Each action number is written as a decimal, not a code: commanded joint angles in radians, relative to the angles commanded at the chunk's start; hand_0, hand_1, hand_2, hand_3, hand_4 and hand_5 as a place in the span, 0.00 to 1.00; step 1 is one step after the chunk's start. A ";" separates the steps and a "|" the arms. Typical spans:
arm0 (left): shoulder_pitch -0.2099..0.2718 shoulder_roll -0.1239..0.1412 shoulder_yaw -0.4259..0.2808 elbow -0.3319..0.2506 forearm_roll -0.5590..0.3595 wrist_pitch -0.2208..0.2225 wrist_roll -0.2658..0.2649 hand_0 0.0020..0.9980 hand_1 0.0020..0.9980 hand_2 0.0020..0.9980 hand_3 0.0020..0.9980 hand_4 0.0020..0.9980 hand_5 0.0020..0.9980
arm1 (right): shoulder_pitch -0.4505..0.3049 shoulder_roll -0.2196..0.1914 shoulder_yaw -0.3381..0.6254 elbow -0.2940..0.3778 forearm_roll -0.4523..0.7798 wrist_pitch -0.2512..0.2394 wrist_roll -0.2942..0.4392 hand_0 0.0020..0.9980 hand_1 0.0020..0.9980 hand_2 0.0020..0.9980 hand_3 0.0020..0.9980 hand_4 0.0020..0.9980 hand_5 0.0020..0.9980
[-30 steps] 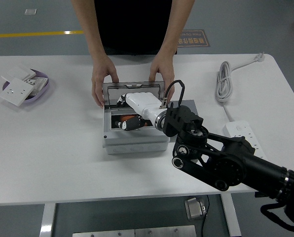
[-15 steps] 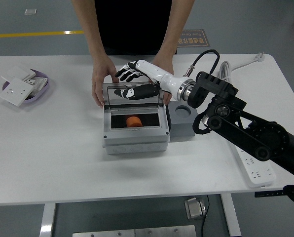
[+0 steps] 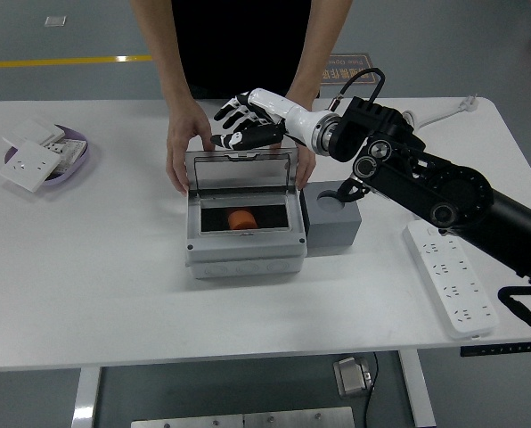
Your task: Pick up the cylinder from the cube,place it in the box,flap close box
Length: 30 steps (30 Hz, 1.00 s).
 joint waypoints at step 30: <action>0.018 0.002 0.012 0.006 -0.012 0.001 -0.001 0.57 0.62 0.58 0.60 0.72 0.24 | -0.210 -0.100 -0.178 0.472 -0.345 -0.208 -0.102 0.75 0.69 0.71 0.70 0.70 0.40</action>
